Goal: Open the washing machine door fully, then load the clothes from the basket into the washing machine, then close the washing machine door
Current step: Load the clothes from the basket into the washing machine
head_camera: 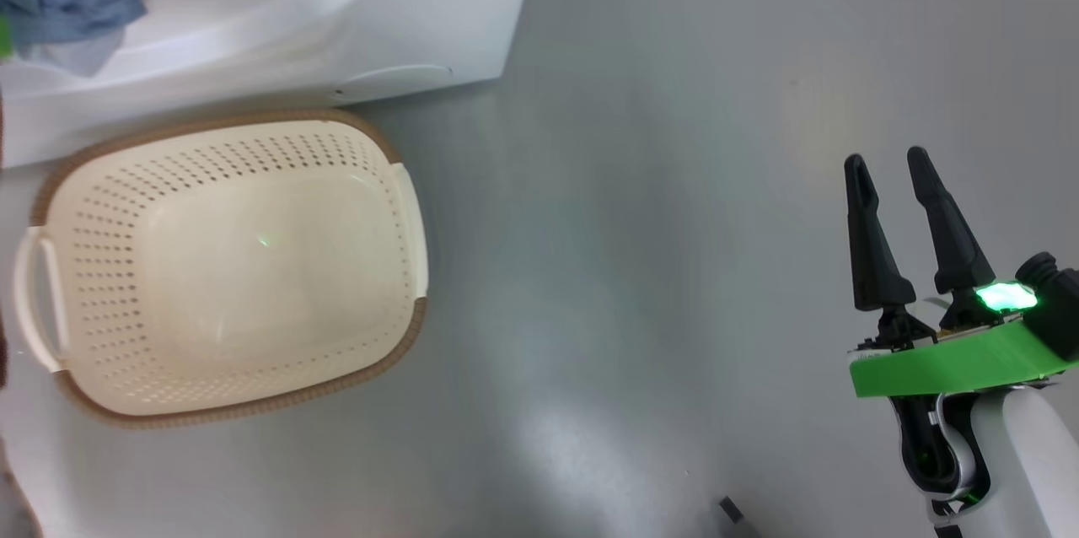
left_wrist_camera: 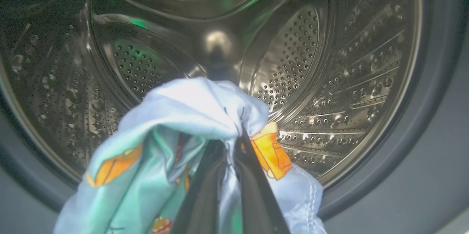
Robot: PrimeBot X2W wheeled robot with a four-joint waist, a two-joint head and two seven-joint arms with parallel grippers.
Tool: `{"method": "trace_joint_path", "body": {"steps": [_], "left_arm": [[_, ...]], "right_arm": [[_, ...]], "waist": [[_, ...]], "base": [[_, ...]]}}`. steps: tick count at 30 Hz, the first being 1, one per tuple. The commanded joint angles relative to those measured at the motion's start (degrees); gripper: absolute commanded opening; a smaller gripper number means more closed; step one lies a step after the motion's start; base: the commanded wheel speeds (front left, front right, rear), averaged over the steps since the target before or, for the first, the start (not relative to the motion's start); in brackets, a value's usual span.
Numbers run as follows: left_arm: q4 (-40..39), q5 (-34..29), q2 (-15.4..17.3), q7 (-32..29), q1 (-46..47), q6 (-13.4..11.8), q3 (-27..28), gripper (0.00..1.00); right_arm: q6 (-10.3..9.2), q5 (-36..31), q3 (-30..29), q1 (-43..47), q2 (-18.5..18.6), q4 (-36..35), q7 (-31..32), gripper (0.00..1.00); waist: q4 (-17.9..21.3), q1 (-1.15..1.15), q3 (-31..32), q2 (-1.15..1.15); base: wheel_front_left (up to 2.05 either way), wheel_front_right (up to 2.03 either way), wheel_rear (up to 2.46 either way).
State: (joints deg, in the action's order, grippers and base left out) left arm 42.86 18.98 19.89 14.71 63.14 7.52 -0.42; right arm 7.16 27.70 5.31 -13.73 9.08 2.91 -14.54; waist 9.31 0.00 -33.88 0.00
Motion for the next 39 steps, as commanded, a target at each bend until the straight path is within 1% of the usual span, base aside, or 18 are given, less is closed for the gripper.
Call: {"method": "trace_joint_path", "body": {"steps": [1,3,6,10,16,18,20,22,23,24,25,26,30,39], "left_arm": [[0.5,-0.6,3.6,0.3,2.5,0.0,0.0,0.0],[3.0,-0.7,4.3,0.3,5.6,0.0,-0.8,0.0],[4.2,-1.7,5.4,0.3,9.7,0.0,-2.0,0.0],[1.1,-3.9,6.1,0.3,13.6,-0.1,-1.0,0.0],[-7.3,-6.8,5.8,0.3,13.9,-0.6,3.4,0.0],[-7.4,-7.2,5.5,0.3,12.9,-0.5,4.7,0.0],[-10.4,-8.2,5.6,0.3,12.5,-0.5,6.4,0.0],[-9.1,-6.2,3.9,0.3,11.6,-0.5,9.8,0.0],[-7.3,-6.5,3.8,0.3,11.2,-0.5,9.8,0.15],[-5.9,-7.9,4.3,0.3,10.8,-0.4,8.9,0.9],[-4.2,-8.8,4.5,0.3,10.5,-0.3,8.1,1.0],[-4.2,-8.8,4.5,0.3,10.5,-0.3,8.1,1.0],[1.0,-9.7,4.7,0.3,10.5,-0.2,7.2,1.0],[6.2,-9.7,4.4,0.3,10.2,-0.1,6.5,1.0]], "right_arm": [[0.33,-0.1,1.2,-0.5,0.2,-1.5,-0.5,1.0],[0.33,-0.1,1.5,-0.9,0.0,-1.6,-0.5,1.0],[0.33,-0.1,1.8,-1.5,-0.3,-1.6,-0.5,1.0],[0.33,-0.1,2.1,-2.3,-0.6,-1.9,-0.5,1.0],[0.33,-0.2,2.7,-3.2,-1.2,-2.1,-0.5,1.0],[0.33,-0.2,2.8,-3.3,-1.4,-2.1,-0.5,1.0],[0.33,-0.1,3.1,-3.4,-1.5,-2.0,-0.5,1.0],[0.33,0.0,3.1,-3.3,-1.5,-1.9,-0.5,1.0],[0.33,0.0,3.1,-3.2,-1.5,-1.8,-0.5,1.0],[0.33,0.0,3.2,-3.2,-1.5,-1.7,-0.5,1.0],[0.33,0.0,3.3,-3.2,-1.5,-1.7,-0.5,1.0],[0.33,0.0,3.3,-3.2,-1.5,-1.7,-0.5,1.0],[0.33,-0.1,3.3,-3.1,-1.6,-1.7,-0.5,1.0],[0.33,-0.1,3.5,-3.2,-1.2,-1.7,-0.5,1.0]], "waist": [[2.8,0.0,-3.2,0.0],[3.4,0.0,-4.0,0.0],[4.0,0.0,-5.2,0.0],[4.5,0.0,-6.8,0.0],[5.3,0.0,-8.0,0.0],[5.4,0.0,-8.1,0.0],[5.7,0.0,-8.2,0.0],[5.6,0.0,-7.9,0.0],[5.6,0.0,-7.8,0.0],[5.6,0.0,-7.7,0.0],[5.6,0.0,-7.6,0.0],[5.6,0.0,-7.6,0.0],[5.4,0.0,-7.2,0.0],[4.5,0.0,-6.5,0.0]], "base": [[0.0,0.0,0.0],[0.0,0.0,0.0],[0.0,0.0,0.0],[0.0,0.0,0.0],[0.0,0.0,0.0],[0.0,0.0,0.0],[0.0,0.0,0.0],[0.0,0.0,0.0],[0.0,0.0,0.0],[0.0,0.0,0.0],[0.0,0.0,0.0],[0.0,0.0,0.0],[0.0,0.0,0.0],[0.0,0.0,0.0]]}}
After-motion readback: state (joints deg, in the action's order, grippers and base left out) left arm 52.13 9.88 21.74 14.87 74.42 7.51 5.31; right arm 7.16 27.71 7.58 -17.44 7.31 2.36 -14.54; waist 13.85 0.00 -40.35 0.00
